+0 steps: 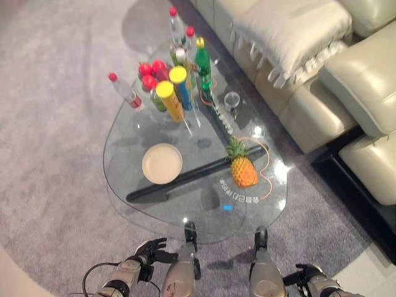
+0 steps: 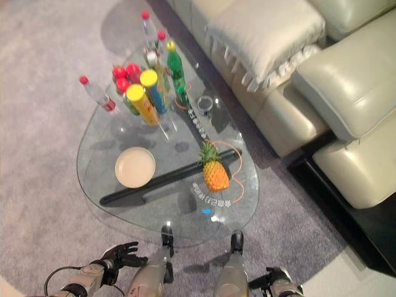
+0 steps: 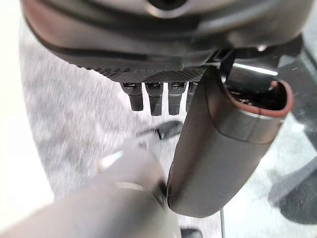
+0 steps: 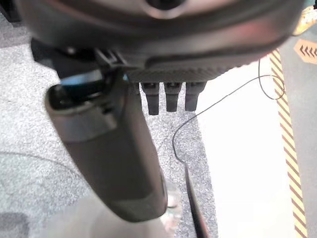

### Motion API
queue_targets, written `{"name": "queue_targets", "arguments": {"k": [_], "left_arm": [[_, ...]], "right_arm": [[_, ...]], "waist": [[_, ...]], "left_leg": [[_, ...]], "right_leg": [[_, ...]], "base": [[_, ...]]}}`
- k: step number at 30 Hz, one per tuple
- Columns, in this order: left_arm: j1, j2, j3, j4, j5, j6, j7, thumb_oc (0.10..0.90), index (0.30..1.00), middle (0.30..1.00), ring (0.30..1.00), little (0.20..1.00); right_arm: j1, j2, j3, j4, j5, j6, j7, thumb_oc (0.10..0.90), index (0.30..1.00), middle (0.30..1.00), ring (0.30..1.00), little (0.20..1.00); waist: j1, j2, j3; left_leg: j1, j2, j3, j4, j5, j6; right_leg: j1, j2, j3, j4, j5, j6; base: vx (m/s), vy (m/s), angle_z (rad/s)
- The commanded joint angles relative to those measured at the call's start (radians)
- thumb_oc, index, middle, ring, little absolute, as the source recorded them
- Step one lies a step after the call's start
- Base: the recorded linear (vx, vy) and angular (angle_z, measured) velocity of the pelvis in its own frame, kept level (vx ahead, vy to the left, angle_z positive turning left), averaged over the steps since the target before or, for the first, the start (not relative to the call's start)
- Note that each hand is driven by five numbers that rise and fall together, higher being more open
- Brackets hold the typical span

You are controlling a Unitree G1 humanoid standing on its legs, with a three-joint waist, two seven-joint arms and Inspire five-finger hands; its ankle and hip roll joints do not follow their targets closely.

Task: Pick up the fruit to the plate

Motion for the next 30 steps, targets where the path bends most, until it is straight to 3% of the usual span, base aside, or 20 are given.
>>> {"name": "queue_targets", "arguments": {"k": [1,6,12,19,23,30], "left_arm": [[-0.049,0.048,0.017,0.023,-0.17,0.003,-0.059,0.8,0.9,0.9,0.9,0.9],[-0.086,0.063,0.131,-0.08,-0.404,-0.071,0.134,0.8,0.9,0.9,0.9,0.9],[-0.083,0.047,0.187,-0.132,-0.488,-0.169,0.254,0.8,0.9,0.9,0.9,0.9],[-0.1,0.056,0.202,-0.135,-0.489,-0.205,0.33,0.8,0.9,0.9,0.9,0.9],[-0.122,0.067,0.207,-0.133,-0.469,-0.218,0.436,0.8,0.9,0.9,0.9,0.9],[-0.132,0.077,0.217,-0.118,-0.458,-0.221,0.455,0.8,0.9,0.9,0.9,0.9]], "right_arm": [[-0.025,-0.056,-0.001,-0.034,0.094,-0.061,-0.106,0.8,0.9,0.9,0.9,0.9],[-0.07,-0.042,-0.02,-0.163,0.154,-0.146,-0.273,0.8,0.9,0.9,0.9,0.9],[-0.079,-0.031,-0.034,-0.254,0.14,-0.207,-0.411,0.8,0.9,0.9,0.9,0.9],[-0.089,-0.036,-0.031,-0.283,0.135,-0.234,-0.439,0.8,0.9,0.9,0.9,0.9],[-0.121,-0.044,-0.02,-0.298,0.137,-0.264,-0.449,0.8,0.9,0.9,0.9,0.9],[-0.154,-0.063,-0.018,-0.298,0.143,-0.29,-0.443,0.8,0.9,0.9,0.9,0.9]], "waist": [[0.01,-0.039,0.051],[0.01,-0.052,0.054],[0.012,-0.061,0.054],[0.015,-0.07,0.054],[0.022,-0.076,0.054],[0.028,-0.078,0.054]], "left_leg": [[-0.071,-0.012,-0.011,0.105,-0.07,-0.001],[-0.284,-0.015,-0.018,0.257,-0.089,-0.001],[-0.449,-0.017,-0.035,0.416,-0.143,0.005],[-0.527,-0.01,-0.057,0.507,-0.17,0.011],[-0.58,-0.003,-0.071,0.538,-0.175,0.013],[-0.611,-0.002,-0.078,0.551,-0.177,0.007]], "right_leg": [[-0.167,-0.036,-0.012,0.199,-0.036,-0.025],[-0.375,-0.034,-0.001,0.332,-0.058,-0.029],[-0.538,-0.022,0.015,0.471,-0.097,-0.041],[-0.612,-0.013,0.022,0.551,-0.118,-0.049],[-0.666,-0.012,0.019,0.583,-0.128,-0.054],[-0.697,-0.014,0.01,0.59,-0.128,-0.057]], "base": [[-0.13,-0.05,-0.02],[-0.13,-0.039,-0.02],[-0.05,-0.014,0.12],[-0.01,-0.01,-0.01],[-0.03,-0.047,-0.05],[0.0,-0.004,-0.01]]}}
